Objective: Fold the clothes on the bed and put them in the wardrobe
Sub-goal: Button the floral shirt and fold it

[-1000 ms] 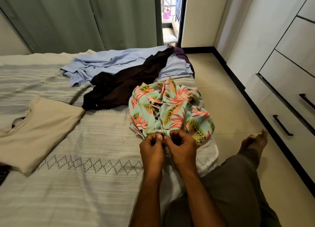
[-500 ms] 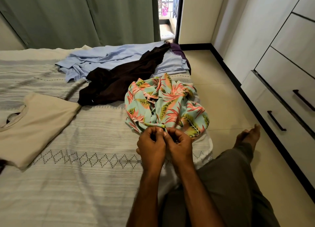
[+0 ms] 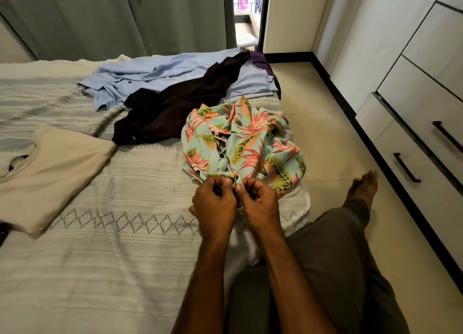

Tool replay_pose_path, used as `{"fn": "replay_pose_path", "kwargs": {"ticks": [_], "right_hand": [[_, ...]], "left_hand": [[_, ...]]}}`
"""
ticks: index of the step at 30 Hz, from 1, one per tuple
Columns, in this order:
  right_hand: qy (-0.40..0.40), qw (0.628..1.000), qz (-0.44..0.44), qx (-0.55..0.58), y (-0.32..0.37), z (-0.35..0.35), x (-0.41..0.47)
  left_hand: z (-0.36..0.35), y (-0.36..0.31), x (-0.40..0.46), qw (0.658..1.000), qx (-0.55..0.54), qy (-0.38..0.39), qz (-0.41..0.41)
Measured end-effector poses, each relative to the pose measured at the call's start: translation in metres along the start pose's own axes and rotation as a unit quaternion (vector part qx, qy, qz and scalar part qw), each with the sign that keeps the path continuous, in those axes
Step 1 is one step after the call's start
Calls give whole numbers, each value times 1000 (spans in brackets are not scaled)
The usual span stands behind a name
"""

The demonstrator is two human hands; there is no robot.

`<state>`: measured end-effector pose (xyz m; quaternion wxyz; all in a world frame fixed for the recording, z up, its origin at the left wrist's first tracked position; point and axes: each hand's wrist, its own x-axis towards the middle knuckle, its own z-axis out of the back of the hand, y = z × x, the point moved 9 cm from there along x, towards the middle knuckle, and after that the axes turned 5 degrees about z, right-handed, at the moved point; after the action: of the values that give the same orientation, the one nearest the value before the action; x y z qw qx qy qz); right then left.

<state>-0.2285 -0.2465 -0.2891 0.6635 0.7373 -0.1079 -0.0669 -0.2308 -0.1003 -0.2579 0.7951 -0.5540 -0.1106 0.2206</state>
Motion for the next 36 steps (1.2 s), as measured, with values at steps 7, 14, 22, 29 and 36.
{"fn": "replay_pose_path", "kwargs": {"ticks": [7, 14, 22, 29, 36], "right_hand": [[-78, 990, 55, -101, 7, 14, 2], [-70, 980, 96, -160, 10, 10, 1], [-69, 988, 81, -116, 10, 13, -1], [-43, 987, 119, -102, 21, 10, -3], [-15, 987, 137, -79, 29, 10, -3]], "left_hand": [[-2, -8, -2, 997, 66, 16, -33], [-8, -13, -3, 981, 169, 15, -92], [-7, -3, -2, 998, 61, 26, -3], [-7, 4, 2, 999, -16, 38, 24], [-11, 8, 7, 985, -100, 132, 41]]}}
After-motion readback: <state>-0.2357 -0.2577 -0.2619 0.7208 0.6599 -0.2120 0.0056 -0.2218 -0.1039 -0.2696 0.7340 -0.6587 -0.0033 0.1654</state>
